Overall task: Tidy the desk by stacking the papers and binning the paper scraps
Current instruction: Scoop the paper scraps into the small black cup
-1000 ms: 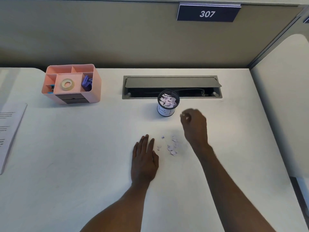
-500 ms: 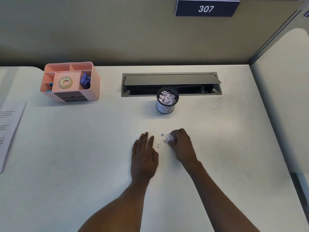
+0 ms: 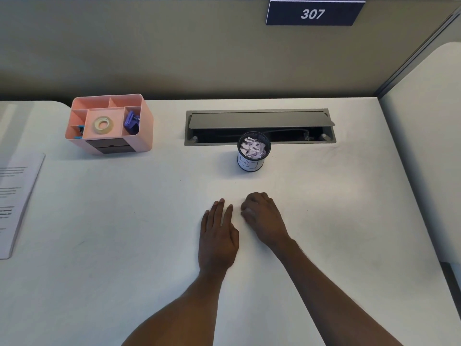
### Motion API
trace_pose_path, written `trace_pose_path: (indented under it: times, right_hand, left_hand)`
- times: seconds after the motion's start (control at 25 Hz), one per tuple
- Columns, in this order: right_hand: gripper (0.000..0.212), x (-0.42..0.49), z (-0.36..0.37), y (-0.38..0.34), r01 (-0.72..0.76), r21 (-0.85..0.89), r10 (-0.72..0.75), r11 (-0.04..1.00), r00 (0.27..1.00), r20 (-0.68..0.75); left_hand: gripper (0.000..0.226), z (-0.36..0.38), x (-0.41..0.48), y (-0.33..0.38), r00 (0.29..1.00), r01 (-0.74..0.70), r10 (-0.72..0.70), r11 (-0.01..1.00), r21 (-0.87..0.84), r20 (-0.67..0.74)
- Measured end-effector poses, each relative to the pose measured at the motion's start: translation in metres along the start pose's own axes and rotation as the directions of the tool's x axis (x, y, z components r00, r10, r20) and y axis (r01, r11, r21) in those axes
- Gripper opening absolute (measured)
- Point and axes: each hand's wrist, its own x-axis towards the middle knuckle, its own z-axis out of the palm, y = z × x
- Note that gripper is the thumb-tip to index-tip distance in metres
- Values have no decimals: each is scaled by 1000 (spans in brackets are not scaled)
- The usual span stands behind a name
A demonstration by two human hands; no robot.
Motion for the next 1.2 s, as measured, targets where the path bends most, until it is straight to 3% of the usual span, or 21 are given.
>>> trace_pose_path:
  times: [0.08, 0.16, 0.28, 0.4, 0.52, 0.72, 0.76, 0.84, 0.92, 0.96, 1.0, 1.08, 1.2]
  right_hand:
    - [14, -1, -10, 6, -64, 54, 65, 996, 998, -25]
    - [36, -3, -22, 13, -126, 48, 128, 991, 991, -28]
    - [69, -5, -30, 15, -189, -69, 195, 979, 977, 89]
    - [50, -7, -24, 3, -187, -111, 199, 976, 975, 102]
    - [27, -18, -13, -9, -100, -182, 114, 978, 991, 68]
    - [12, -42, -5, 10, -49, -243, 51, 969, 999, 2]
    - [12, -40, -8, 15, -86, -179, 81, 980, 996, -33]
    - [15, -30, -24, 21, -249, 176, 267, 952, 960, -89]
    - [15, -16, -48, 22, -396, 580, 484, 712, 875, 4]
    - [13, -9, -60, 21, -417, 697, 530, 583, 846, 64]
    - [10, -2, -72, 20, -398, 761, 530, 512, 844, 85]
    - [7, 16, -94, 11, -329, 809, 493, 487, 868, 57]
    - [6, 54, -118, -7, -234, 744, 446, 626, 890, -95]
  left_hand:
    - [53, 0, 0, 0, 1000, -3, 3, 1000, -6, -5]
    - [54, -1, 0, 0, 1000, -5, 5, 1000, -11, -8]
    - [53, -1, 0, 0, 1000, 1, -1, 1000, -14, -6]
    - [53, 0, 0, 0, 1000, -3, 3, 1000, -14, -8]
    - [53, 0, 1, -1, 1000, 0, 0, 1000, -17, -7]
    - [54, -1, 1, 0, 1000, 9, -9, 1000, -25, 3]
    - [54, -1, 1, 0, 1000, 10, -10, 1000, -25, 5]
    - [54, -2, 1, 1, 1000, 10, -10, 1000, -29, 5]
    - [53, -2, 0, 1, 1000, 9, -9, 999, -34, 1]
    - [54, -2, 0, 1, 1000, 10, -10, 999, -35, 1]
    - [54, -2, 0, 1, 1000, 12, -12, 999, -35, 1]
    - [53, -2, 0, 1, 1000, 18, -18, 999, -34, 6]
    - [53, -2, 0, 1, 1000, 21, -20, 999, -28, 18]
